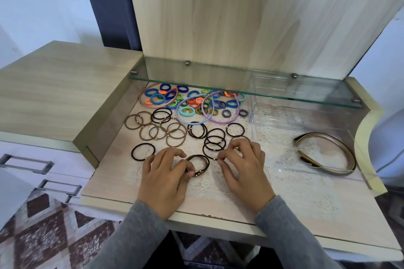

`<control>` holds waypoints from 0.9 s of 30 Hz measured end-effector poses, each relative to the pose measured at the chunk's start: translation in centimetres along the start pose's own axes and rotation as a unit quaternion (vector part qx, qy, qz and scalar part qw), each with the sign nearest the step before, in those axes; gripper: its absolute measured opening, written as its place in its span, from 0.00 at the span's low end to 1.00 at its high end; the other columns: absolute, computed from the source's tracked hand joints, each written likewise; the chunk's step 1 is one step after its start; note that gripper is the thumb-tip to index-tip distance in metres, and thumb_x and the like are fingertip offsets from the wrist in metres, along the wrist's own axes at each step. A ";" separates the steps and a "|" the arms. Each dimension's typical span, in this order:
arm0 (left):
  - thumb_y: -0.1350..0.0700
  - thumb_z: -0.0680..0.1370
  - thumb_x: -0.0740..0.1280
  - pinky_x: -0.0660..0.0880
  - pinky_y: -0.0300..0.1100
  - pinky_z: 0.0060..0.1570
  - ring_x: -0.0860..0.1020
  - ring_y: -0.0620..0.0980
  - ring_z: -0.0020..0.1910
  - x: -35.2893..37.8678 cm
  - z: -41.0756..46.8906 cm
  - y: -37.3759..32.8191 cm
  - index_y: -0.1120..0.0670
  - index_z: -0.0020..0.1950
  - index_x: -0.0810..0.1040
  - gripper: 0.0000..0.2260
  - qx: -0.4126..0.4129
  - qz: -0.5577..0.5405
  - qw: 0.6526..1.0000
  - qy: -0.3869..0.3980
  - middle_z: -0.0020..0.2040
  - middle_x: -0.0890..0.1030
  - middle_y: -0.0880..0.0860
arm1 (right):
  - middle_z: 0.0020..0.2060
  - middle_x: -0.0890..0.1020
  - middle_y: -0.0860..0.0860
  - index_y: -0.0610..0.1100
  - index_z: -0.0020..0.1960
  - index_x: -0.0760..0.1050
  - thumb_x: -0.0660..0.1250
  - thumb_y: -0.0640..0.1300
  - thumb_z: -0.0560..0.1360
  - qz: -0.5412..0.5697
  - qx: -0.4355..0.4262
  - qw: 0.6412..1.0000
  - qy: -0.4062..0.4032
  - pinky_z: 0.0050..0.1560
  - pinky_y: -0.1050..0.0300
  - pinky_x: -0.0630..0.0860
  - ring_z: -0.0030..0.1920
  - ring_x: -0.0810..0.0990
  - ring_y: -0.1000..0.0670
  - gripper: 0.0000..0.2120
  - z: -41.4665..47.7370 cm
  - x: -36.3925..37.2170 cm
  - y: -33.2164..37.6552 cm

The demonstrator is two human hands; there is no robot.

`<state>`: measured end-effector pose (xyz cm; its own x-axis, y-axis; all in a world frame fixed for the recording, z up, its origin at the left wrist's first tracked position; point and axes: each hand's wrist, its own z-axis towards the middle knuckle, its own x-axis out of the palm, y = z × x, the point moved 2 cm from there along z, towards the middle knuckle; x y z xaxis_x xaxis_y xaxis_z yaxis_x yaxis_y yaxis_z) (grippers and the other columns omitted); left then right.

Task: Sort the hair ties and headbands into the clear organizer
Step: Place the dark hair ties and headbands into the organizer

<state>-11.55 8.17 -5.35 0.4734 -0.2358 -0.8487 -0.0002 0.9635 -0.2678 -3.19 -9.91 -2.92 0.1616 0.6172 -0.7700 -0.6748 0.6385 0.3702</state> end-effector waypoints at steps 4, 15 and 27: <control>0.46 0.76 0.59 0.66 0.49 0.56 0.72 0.47 0.58 -0.6 0.1 1.0 0.43 0.51 0.80 0.11 -0.015 0.000 1.000 -0.012 0.56 0.76 0.43 | 0.48 0.73 0.54 0.52 0.46 0.79 0.66 0.47 0.74 0.043 -0.038 0.998 0.024 0.49 0.55 0.62 0.52 0.66 0.50 0.03 0.6 0.7 0.4; 0.43 0.67 0.57 0.72 0.54 0.54 0.76 0.55 0.54 -3.4 0.4 8.1 0.47 0.49 0.81 0.19 -0.180 0.026 0.983 0.016 0.54 0.77 0.48 | 0.48 0.74 0.51 0.53 0.42 0.80 0.70 0.43 0.72 0.008 -0.137 0.986 0.098 0.49 0.57 0.55 0.52 0.67 0.47 0.05 2.4 1.3 0.4; 0.55 0.71 0.71 0.74 0.47 0.49 0.77 0.54 0.46 -2.8 0.0 9.9 0.53 0.41 0.81 0.02 -0.126 -0.016 0.992 0.020 0.47 0.77 0.50 | 0.50 0.74 0.56 0.55 0.50 0.79 0.61 0.50 0.75 0.009 -0.112 0.989 0.094 0.51 0.52 0.63 0.53 0.67 0.50 0.09 2.5 0.7 -0.8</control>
<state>-12.86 18.32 -5.64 0.4411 -0.2760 -0.8540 -0.2074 0.8944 -0.3962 -0.76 -8.86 -2.47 0.0256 0.5183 -0.8548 -0.8226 0.4968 0.2767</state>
